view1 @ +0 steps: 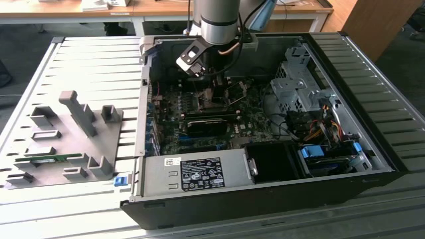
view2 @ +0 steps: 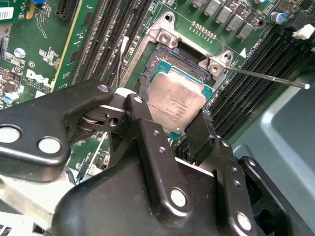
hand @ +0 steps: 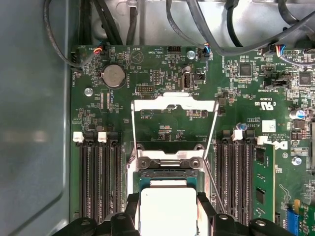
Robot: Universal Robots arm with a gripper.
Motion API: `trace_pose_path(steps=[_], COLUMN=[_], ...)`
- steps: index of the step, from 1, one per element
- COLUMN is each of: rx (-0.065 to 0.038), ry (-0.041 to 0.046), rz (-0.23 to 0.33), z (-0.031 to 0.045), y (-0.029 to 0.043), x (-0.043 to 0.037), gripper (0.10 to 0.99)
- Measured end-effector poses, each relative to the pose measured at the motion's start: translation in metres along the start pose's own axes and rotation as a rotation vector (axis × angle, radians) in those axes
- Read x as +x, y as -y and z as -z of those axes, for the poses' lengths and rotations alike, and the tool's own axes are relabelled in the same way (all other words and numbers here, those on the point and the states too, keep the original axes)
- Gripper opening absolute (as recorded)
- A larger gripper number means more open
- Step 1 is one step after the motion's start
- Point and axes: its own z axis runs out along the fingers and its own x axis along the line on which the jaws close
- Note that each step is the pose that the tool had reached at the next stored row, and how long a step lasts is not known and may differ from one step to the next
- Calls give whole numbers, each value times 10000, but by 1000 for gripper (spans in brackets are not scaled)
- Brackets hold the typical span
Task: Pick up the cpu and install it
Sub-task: 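Place the cpu into insertion slot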
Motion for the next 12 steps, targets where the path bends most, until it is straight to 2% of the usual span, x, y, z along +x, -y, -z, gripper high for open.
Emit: trace_pose_path(steps=[12], rx=[0], ry=[0], rz=[-1], z=[-43], y=[1], x=[-1], gripper=[541])
